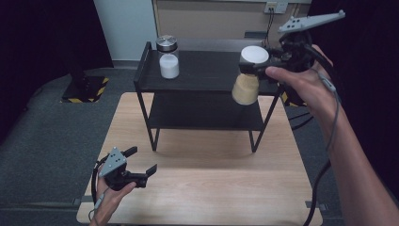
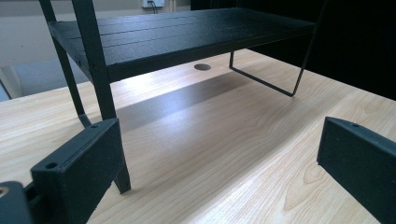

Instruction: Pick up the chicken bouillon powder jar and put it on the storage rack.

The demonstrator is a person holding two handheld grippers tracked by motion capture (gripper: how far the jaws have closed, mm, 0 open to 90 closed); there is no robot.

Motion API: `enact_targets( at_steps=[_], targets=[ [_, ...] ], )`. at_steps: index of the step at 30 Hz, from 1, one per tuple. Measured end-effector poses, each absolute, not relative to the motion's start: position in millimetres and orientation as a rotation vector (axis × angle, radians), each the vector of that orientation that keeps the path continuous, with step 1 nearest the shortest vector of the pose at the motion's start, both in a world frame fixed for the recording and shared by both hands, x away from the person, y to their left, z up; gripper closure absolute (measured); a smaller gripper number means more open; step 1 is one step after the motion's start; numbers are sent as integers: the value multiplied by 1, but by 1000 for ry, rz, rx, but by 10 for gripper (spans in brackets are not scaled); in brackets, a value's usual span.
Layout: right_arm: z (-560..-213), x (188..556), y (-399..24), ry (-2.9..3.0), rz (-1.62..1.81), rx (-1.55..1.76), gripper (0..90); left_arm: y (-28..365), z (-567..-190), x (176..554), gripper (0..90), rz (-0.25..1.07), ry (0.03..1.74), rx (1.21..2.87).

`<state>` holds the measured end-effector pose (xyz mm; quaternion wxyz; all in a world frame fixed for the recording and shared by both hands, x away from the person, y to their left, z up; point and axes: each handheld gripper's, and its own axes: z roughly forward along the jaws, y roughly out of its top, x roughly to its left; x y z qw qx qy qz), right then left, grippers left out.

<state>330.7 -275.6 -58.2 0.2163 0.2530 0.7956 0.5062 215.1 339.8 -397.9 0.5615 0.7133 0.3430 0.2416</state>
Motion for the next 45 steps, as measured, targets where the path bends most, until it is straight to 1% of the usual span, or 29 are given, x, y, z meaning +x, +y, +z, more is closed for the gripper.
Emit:
enact_targets(
  at_steps=[5,10,18,24,35,36,37,39,40,41,43,45],
  targets=[
    [-47,346,-268,2175,1380,752,340,341,-398,215,0,571,810,1673],
    [-43,364,-264,2156,1351,793,340,342,-398,215,0,569,811,1672],
    [-51,402,-263,2168,1385,804,340,343,-399,216,0,567,816,1669],
    [-54,423,-258,2212,1384,763,340,344,-399,216,0,569,820,1666],
    [-65,435,-256,2211,1410,797,336,344,-399,216,0,568,821,1665],
    [-67,435,-257,2207,1419,797,328,344,-399,217,0,568,820,1667],
    [-72,433,-260,2174,1454,786,282,344,-399,217,0,568,820,1667],
    [-80,431,-266,2119,1538,808,158,344,-399,216,0,568,818,1668],
    [-80,433,-271,2128,1574,828,141,344,-398,216,0,569,817,1669],
    [-80,429,-272,2119,1559,818,132,344,-398,216,0,569,816,1669],
    [-81,421,-276,2074,1553,795,87,343,-399,216,0,567,816,1669],
    [-84,414,-288,2034,1622,793,84,342,-398,216,0,568,812,1673]
  ],
)
